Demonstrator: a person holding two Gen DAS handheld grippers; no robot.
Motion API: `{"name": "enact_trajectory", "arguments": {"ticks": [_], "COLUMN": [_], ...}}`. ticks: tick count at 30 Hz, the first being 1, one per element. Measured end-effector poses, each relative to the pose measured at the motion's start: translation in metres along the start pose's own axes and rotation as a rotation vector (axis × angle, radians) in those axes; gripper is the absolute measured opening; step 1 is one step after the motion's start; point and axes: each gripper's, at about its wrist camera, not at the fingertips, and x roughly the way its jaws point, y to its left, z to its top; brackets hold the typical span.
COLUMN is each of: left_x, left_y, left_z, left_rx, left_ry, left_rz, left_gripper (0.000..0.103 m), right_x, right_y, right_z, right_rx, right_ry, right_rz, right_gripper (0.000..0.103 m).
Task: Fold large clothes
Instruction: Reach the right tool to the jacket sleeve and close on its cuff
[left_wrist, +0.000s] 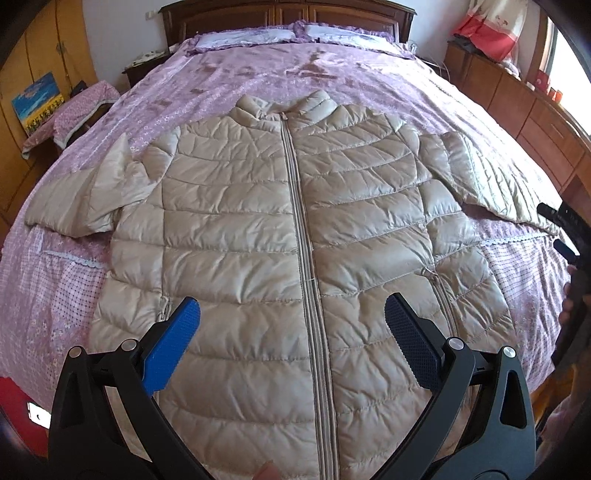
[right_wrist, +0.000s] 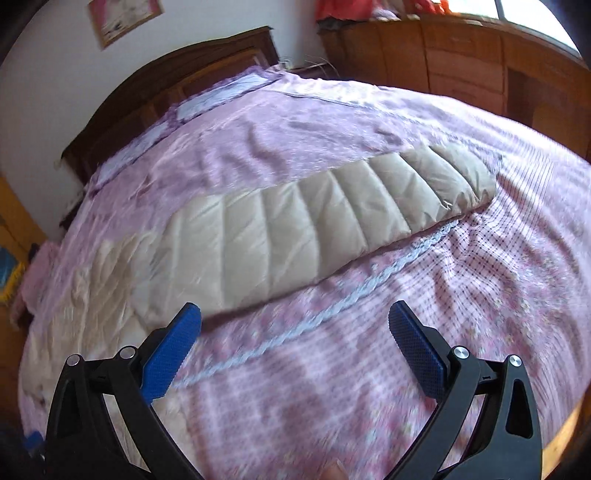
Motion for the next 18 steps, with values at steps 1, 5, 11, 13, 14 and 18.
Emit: {"name": "enact_trajectory", "arguments": {"ticks": [1, 5, 11, 13, 14, 18], "left_x": [0.002, 0.011, 0.022, 0.025, 0.027, 0.034], "left_y": [-0.001, -0.001, 0.005, 0.006, 0.006, 0.008], "left_z": [0.000, 0.000, -0.002, -0.003, -0.004, -0.005], "left_rx": [0.001, 0.001, -0.014, -0.015, -0.014, -0.013], "left_ry": [0.005, 0.024, 0.053, 0.061, 0.065, 0.080], "left_rz": [0.004, 0.026, 0.054, 0.059, 0.064, 0.075], "left_gripper": [0.099, 0.099, 0.099, 0.099, 0.099, 0.099], "right_x": [0.003, 0.023, 0.054, 0.063, 0.068, 0.075], "right_y": [-0.004, -0.024, -0.045, -0.052, -0.055, -0.060], "right_z": [0.003, 0.017, 0.032, 0.036, 0.038, 0.041], "right_rx": [0.011, 0.070, 0.130, 0.154, 0.167, 0.182], "right_ry": [0.000, 0.004, 0.026, 0.034, 0.037, 0.020], "right_rz": [-0.001, -0.023, -0.078, -0.083, -0.083, -0.081], "right_gripper": [0.098, 0.098, 0.098, 0.098, 0.098, 0.096]}}
